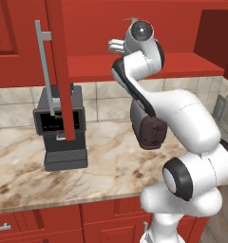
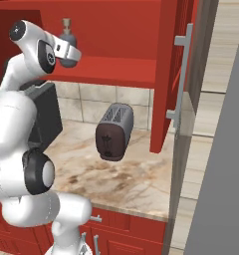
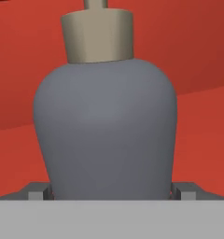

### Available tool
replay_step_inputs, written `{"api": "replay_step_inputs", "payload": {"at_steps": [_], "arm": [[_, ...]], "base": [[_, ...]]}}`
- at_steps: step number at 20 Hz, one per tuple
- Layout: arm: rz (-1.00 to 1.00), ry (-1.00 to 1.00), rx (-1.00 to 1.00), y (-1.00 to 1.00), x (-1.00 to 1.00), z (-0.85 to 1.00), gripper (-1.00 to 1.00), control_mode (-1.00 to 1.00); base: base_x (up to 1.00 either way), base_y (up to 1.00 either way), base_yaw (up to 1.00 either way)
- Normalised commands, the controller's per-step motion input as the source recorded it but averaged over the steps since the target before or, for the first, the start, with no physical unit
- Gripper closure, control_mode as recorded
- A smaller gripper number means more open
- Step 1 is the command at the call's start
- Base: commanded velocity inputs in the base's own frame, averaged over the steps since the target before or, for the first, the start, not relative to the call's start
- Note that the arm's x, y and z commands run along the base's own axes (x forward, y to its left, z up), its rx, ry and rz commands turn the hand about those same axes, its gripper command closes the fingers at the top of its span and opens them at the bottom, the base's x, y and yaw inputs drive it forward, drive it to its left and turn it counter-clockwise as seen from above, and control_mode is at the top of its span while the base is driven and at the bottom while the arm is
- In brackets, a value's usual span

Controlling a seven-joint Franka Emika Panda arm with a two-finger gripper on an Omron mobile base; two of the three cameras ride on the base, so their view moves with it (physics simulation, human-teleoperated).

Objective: Locate and retrieve the soap dispenser and soap dispenser from the cabinet. Place them next to the sink.

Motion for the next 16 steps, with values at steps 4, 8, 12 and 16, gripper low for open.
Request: {"api": "replay_step_inputs", "payload": {"at_steps": [4,8,12,16], "arm": [[0.0,-0.02,0.01,-0.27,-0.95,0.0,1.0,-1.0],[0.0,-0.05,0.01,-0.33,-1.0,0.0,1.0,-1.0],[0.0,-0.05,0.0,-0.27,-1.0,0.0,1.0,-1.0],[0.03,-0.04,0.0,-0.22,-1.0,-0.03,1.0,-1.0]], "base": [[0.0,0.0,0.0],[0.0,0.0,0.0],[0.0,0.0,0.0],[0.0,0.0,0.0]]}}
